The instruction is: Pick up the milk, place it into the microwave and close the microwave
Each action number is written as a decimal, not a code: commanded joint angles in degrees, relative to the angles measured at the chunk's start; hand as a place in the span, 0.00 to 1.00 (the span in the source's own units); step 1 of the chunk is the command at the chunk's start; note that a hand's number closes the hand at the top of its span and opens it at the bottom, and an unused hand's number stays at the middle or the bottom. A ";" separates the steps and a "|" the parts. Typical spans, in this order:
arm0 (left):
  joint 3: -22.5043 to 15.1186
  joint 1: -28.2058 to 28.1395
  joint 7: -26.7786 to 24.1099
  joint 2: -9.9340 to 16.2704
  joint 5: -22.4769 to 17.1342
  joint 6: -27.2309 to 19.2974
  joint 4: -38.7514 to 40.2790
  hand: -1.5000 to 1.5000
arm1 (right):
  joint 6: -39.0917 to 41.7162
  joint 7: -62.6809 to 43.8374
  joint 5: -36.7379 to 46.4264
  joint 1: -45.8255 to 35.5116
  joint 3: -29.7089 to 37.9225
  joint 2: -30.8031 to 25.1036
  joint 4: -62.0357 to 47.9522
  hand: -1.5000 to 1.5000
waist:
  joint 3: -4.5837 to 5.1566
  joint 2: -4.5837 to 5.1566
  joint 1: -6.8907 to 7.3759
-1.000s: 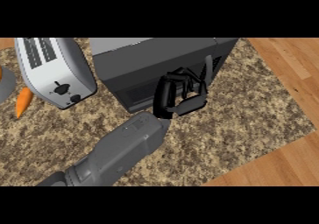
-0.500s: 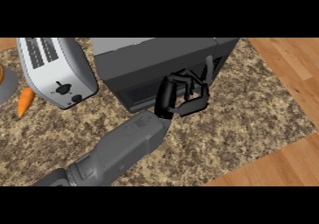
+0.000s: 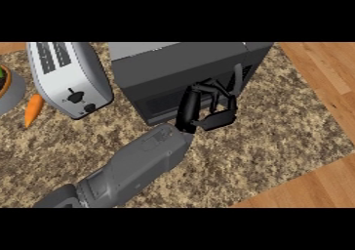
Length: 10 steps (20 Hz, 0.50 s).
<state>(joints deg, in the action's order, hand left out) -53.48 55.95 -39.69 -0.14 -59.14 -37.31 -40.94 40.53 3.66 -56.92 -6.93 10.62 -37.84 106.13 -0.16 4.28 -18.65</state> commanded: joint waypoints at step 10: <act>3.20 -2.28 1.57 0.13 -6.50 -0.72 8.87 0.00 | -0.75 -1.30 -2.52 4.05 2.26 -1.95 2.13 0.00 | 0.26 0.09 3.86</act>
